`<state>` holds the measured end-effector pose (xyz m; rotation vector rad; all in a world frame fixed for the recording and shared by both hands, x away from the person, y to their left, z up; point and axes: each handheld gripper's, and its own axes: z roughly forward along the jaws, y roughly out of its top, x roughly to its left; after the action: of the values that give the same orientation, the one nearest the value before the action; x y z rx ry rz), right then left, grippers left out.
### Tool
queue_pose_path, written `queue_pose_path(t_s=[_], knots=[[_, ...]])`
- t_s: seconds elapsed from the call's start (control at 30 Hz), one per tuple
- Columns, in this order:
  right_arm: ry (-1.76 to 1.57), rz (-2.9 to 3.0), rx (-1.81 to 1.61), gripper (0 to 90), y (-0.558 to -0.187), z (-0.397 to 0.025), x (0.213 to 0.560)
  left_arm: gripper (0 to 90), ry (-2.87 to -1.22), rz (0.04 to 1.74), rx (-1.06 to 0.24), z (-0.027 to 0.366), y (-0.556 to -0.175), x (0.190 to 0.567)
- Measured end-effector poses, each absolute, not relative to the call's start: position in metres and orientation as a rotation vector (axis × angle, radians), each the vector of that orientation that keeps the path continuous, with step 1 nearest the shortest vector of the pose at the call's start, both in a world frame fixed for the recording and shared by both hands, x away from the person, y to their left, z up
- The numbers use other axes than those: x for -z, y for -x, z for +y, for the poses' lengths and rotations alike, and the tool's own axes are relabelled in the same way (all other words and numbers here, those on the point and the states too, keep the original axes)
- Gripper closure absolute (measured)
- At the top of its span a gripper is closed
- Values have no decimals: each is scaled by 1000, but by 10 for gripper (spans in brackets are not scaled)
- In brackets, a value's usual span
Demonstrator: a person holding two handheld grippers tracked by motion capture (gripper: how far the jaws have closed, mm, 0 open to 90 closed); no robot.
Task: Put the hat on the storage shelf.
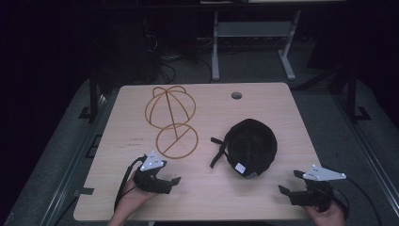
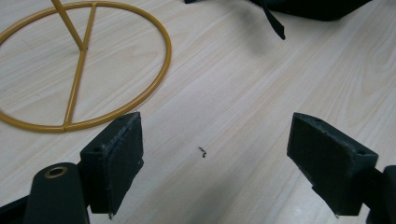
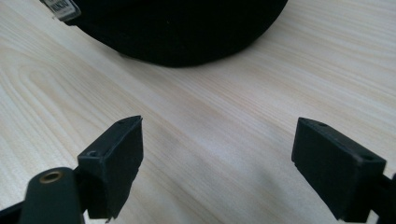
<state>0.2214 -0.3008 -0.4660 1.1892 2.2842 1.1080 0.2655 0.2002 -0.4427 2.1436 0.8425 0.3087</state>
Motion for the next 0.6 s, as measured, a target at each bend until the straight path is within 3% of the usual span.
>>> queue_pose_path(t_s=[0.6], knots=[[-1198, 2272, -1116, 149, -222, -300, 464, 173, -2170, 799, -308, 189, -259, 444]])
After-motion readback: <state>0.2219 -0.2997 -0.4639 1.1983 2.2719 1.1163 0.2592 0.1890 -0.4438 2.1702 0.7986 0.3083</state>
